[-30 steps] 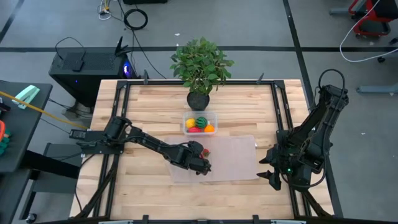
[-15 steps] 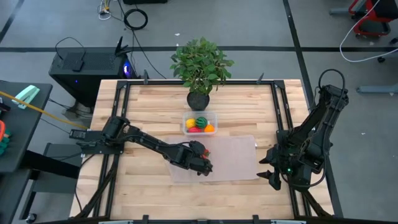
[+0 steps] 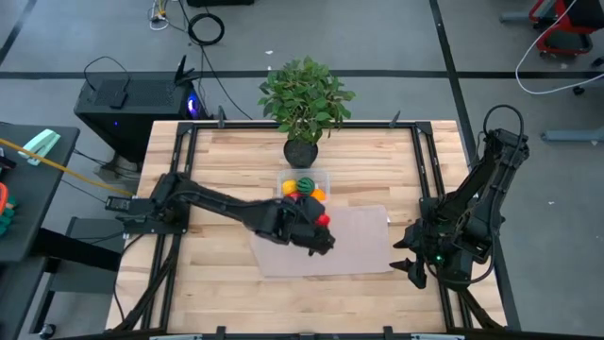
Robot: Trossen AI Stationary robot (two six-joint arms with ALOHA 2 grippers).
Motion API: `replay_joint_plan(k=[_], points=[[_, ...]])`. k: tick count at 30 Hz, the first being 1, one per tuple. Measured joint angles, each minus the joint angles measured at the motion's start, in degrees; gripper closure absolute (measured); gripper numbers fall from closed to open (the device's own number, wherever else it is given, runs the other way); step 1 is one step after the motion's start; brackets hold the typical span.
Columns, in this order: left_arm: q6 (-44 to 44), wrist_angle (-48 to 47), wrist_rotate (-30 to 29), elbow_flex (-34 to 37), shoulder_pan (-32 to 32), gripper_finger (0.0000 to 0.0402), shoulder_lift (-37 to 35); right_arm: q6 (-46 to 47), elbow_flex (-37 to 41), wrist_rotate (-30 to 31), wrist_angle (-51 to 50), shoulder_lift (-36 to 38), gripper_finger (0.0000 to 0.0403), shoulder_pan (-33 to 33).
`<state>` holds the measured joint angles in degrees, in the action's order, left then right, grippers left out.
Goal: Pick and placing Produce into tupperware
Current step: Put the apple into the transparent bin
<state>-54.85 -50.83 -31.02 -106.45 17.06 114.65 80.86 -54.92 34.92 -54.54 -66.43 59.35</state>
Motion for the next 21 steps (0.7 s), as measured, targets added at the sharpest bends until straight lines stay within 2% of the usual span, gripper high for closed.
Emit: replay_joint_plan(k=[5, 11, 17, 21], points=[[1.2, -8.2, -1.3, -4.2, -2.8, 0.0117, 0.0, 0.2, 0.0, 0.0, 0.0, 0.0, 0.0115, 0.0], [-6.5, -20.1, -1.2, -4.1, -5.9, 0.0116, 0.1, 0.6, 0.0, 0.0, 0.0, 0.0, 0.0115, 0.0], [-17.4, -24.0, -1.0, -1.6, -8.0, 0.0116, 0.2, 0.6, 0.0, 0.0, 0.0, 0.0, 0.0115, 0.0], [-22.7, -23.2, -5.5, -0.5, -7.4, 0.0116, 0.2, 0.6, 0.0, 0.0, 0.0, 0.0, 0.0115, 0.0]])
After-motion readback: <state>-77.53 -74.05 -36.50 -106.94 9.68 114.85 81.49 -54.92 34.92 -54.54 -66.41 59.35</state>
